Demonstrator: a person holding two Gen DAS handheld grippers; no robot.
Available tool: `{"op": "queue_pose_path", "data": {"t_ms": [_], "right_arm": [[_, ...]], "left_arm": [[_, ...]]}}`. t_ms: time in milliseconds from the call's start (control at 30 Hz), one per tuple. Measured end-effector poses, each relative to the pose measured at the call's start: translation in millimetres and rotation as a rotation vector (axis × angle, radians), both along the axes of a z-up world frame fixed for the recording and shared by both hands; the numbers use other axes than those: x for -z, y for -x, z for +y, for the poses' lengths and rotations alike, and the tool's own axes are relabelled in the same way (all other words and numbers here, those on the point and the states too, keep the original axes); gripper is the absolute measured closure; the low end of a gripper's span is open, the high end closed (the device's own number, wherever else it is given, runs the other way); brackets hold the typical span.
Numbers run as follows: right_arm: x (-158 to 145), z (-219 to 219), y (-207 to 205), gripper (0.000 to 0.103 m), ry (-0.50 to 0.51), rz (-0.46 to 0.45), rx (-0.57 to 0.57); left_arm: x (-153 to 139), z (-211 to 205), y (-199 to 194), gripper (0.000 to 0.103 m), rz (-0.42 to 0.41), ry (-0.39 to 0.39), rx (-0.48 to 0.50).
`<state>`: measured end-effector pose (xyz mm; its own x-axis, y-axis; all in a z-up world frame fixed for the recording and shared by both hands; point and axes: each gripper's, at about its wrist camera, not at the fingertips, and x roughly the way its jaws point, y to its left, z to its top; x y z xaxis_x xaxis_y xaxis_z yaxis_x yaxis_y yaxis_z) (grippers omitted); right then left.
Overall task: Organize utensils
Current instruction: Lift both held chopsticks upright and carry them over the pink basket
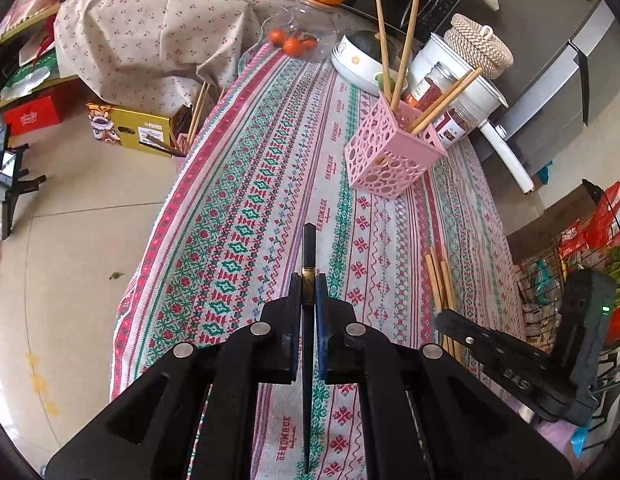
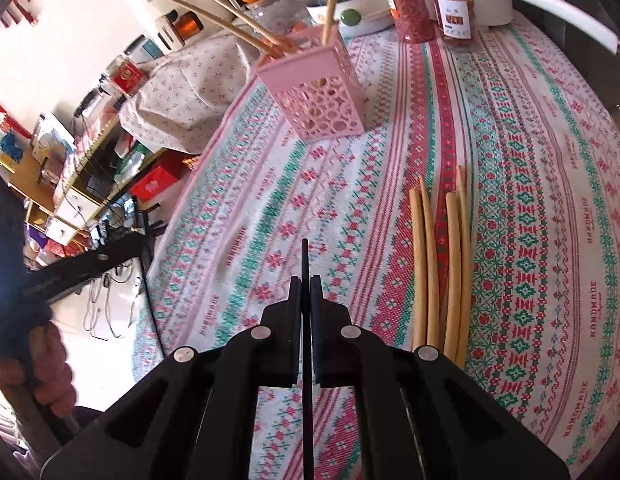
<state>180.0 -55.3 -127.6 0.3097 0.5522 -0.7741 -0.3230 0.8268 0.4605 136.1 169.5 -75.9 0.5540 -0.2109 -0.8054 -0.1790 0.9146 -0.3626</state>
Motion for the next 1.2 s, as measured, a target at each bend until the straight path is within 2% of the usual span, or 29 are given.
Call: {"op": "queue_pose_path", "data": {"t_ms": [200,433,567,833,1000,1200], "right_arm": [[-27.5,-29.5,6.0,0.099,-0.107,-0.028,0.069],[-61.7,-61.4,9.9,0.098,-0.172,-0.125,0.152],[-75.4,-85.4,3.7,0.098,-0.213,-0.155,0.218],[-100.1,-128.5,-17.9,0.098,-0.326,-0.186,0.337],[-113.4,-147.5,-23.8,0.098,-0.363,-0.220,0.376],[-113.2,-165.6,-27.0,0.098,-0.390,-0.215,0.407]], "left_arm": [[-14.0,-9.0,1.5,0.097,-0.063,-0.006,-0.047],[-36.3,-32.1,-2.7,0.097,-0.136,-0.013,-0.075],[-57.2,-45.7,-4.1,0.097,-0.199,-0.024,-0.096],[-109.3,-60.1,-21.6,0.097,-0.294,-0.095,-0.127],[-147.5,-63.7,-35.9,0.097,-0.362,-0.130,-0.148],[-179.3,-74.4,-59.0,0.097,-0.423,-0.169,-0.161]]}}
